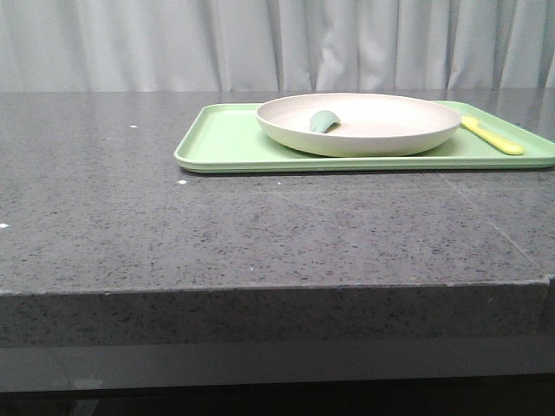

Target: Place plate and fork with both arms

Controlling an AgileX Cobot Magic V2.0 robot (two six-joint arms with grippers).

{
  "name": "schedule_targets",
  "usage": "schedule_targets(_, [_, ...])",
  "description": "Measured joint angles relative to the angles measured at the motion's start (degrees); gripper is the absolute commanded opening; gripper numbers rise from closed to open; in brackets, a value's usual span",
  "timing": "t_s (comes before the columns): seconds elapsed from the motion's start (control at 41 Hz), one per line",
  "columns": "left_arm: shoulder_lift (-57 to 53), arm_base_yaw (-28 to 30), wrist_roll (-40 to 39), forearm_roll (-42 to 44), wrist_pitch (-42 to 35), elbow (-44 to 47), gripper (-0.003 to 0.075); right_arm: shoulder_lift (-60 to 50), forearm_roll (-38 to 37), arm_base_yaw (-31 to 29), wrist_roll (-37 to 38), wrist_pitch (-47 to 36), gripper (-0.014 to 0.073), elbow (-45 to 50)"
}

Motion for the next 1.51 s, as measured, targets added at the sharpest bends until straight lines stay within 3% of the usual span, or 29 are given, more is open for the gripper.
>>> schedule_targets(0.512, [0.0,0.0,0.5,-0.1,0.0,0.0,-0.0018,0.0,0.0,0.0,-0.1,0.0,-0.0116,0.0])
schedule_targets(0.682, [0.0,0.0,10.5,-6.2,-1.4,0.0,-0.0018,0.0,0.0,0.0,-0.1,0.0,-0.0116,0.0])
schedule_targets(0.877, [-0.9,0.0,13.4,-8.0,-2.5,0.6,-0.0018,0.0,0.0,0.0,-0.1,-0.1,-0.0116,0.0])
schedule_targets(1.291, [-17.5,9.0,12.5,-9.4,-2.8,13.9,-0.0018,0.0,0.0,0.0,-0.1,-0.1,-0.0116,0.0])
schedule_targets(1.511, [-18.5,11.3,12.0,-10.2,-3.8,19.5,-0.0018,0.0,0.0,0.0,-0.1,-0.1,-0.0116,0.2])
